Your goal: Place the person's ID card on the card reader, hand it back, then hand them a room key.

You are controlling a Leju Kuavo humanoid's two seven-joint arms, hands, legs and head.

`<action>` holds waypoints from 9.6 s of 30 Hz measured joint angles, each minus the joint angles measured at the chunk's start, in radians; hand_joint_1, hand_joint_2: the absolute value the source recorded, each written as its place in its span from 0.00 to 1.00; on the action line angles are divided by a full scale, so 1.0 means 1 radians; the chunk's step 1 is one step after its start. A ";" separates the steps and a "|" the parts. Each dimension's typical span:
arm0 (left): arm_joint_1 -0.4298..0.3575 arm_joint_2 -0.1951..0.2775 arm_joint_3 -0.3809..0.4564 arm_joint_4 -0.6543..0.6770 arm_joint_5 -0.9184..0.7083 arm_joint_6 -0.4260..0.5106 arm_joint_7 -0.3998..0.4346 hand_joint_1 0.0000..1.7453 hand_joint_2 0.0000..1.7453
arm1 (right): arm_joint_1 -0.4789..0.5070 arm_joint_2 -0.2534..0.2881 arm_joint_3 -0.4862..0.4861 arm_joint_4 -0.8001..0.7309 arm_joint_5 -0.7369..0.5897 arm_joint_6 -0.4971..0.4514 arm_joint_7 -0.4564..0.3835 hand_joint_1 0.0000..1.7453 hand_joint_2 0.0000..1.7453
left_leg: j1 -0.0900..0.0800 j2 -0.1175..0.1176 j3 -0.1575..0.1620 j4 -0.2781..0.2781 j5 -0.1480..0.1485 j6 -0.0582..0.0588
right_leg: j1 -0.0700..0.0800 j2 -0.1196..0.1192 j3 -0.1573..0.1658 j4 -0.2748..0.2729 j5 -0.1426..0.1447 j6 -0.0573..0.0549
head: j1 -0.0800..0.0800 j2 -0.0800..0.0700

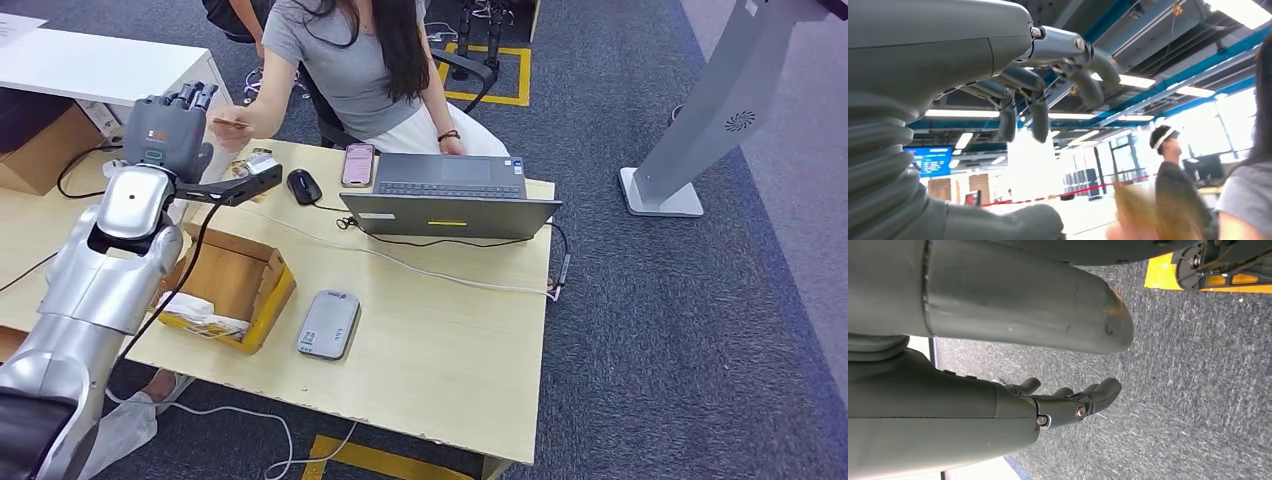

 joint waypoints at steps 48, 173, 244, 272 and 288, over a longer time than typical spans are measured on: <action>1.151 0.039 0.167 -0.958 0.301 0.026 -0.124 0.00 1.00 | 0.016 0.000 -0.021 0.000 -0.089 -0.043 -0.009 0.00 0.00 | 0.000 0.001 -0.001 -0.001 -0.006 0.001 | 0.000 0.000 -0.001 -0.001 -0.005 0.000 | 0.000 0.000; 0.876 0.006 0.214 -0.589 0.230 -0.236 0.015 0.00 1.00 | 0.015 -0.041 0.034 0.016 -0.098 0.047 -0.062 0.00 0.00 | 0.000 -0.001 -0.001 0.000 -0.004 0.001 | 0.000 -0.001 -0.001 -0.001 -0.004 0.001 | 0.000 0.000; 0.794 0.004 0.276 -0.492 0.278 -0.201 0.009 1.00 1.00 | 0.015 -0.051 0.078 0.018 -0.127 0.049 -0.063 0.00 0.00 | 0.000 -0.001 -0.001 0.000 -0.004 0.001 | 0.000 -0.001 0.001 -0.001 -0.004 0.001 | 0.000 0.000; 0.719 0.002 0.274 -0.482 0.267 -0.125 -0.036 1.00 1.00 | 0.014 -0.056 0.098 0.018 -0.130 0.049 -0.075 0.00 0.00 | 0.000 -0.002 -0.002 0.000 -0.004 0.001 | 0.000 -0.002 -0.002 -0.001 -0.004 0.001 | 0.000 0.000; 0.329 0.001 0.179 -0.380 0.169 -0.054 -0.042 1.00 1.00 | 0.000 -0.034 0.114 0.011 -0.131 -0.031 -0.042 0.00 0.00 | 0.000 -0.001 -0.002 0.000 -0.002 0.001 | 0.000 -0.001 -0.002 -0.001 -0.001 0.000 | 0.000 0.000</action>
